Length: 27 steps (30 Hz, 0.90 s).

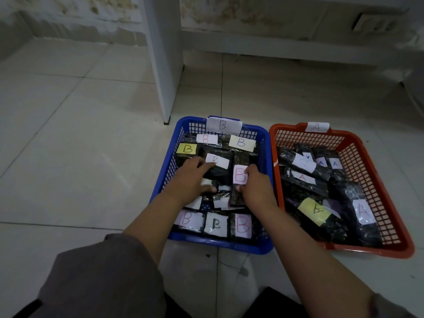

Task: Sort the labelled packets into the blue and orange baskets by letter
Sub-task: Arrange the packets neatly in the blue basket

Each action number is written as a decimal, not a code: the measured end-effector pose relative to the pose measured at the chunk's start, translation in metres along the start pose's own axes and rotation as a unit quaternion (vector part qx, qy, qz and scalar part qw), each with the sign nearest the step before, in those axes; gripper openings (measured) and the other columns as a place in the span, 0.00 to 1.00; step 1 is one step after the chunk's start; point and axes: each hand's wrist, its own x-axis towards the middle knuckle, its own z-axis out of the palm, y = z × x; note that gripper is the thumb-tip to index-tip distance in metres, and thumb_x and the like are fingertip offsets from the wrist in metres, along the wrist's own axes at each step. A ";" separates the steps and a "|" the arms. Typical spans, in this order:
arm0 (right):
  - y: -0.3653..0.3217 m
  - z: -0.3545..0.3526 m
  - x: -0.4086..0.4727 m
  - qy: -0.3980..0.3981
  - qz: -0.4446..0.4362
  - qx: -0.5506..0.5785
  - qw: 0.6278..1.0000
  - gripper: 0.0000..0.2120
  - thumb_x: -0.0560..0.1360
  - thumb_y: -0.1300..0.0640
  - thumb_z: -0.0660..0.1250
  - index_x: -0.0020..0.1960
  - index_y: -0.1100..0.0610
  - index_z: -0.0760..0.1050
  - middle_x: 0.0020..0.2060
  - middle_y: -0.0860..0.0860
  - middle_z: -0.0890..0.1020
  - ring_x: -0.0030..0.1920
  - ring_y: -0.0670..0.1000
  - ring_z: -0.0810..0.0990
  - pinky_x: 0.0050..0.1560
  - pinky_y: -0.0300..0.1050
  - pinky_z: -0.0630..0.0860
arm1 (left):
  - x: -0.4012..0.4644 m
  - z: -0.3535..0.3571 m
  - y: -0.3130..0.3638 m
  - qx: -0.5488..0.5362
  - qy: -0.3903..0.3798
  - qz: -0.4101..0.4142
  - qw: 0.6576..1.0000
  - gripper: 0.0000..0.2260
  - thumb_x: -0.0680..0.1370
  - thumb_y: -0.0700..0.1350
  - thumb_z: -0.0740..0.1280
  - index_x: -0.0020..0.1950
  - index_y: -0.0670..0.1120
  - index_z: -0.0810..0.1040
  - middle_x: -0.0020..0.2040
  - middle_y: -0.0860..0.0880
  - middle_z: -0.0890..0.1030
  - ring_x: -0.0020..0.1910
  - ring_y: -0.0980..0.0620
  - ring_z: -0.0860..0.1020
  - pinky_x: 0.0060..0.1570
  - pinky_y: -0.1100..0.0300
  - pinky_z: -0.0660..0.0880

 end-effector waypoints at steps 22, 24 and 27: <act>0.000 0.001 -0.006 -0.042 -0.046 -0.149 0.987 0.25 0.77 0.66 0.61 0.71 0.61 0.57 0.52 0.60 0.76 0.49 0.57 0.77 0.40 0.45 0.70 | -0.021 -0.015 -0.008 0.011 -0.039 -0.076 0.996 0.10 0.74 0.42 0.71 0.55 0.48 0.83 0.54 0.47 0.82 0.53 0.50 0.78 0.54 0.62 0.73; 0.001 0.001 -0.005 -0.045 -0.044 -0.144 0.988 0.24 0.77 0.66 0.61 0.71 0.61 0.57 0.53 0.61 0.76 0.50 0.57 0.77 0.41 0.45 0.70 | -0.020 -0.012 -0.007 0.000 -0.034 -0.077 0.996 0.10 0.74 0.41 0.71 0.55 0.47 0.83 0.54 0.47 0.82 0.53 0.51 0.78 0.52 0.64 0.71; 0.000 0.001 -0.004 -0.048 -0.040 -0.145 0.987 0.25 0.77 0.64 0.61 0.72 0.60 0.56 0.55 0.61 0.76 0.52 0.58 0.76 0.42 0.46 0.70 | -0.020 -0.008 -0.007 -0.010 -0.030 -0.081 0.996 0.10 0.74 0.41 0.70 0.55 0.45 0.83 0.55 0.47 0.82 0.54 0.50 0.78 0.53 0.65 0.70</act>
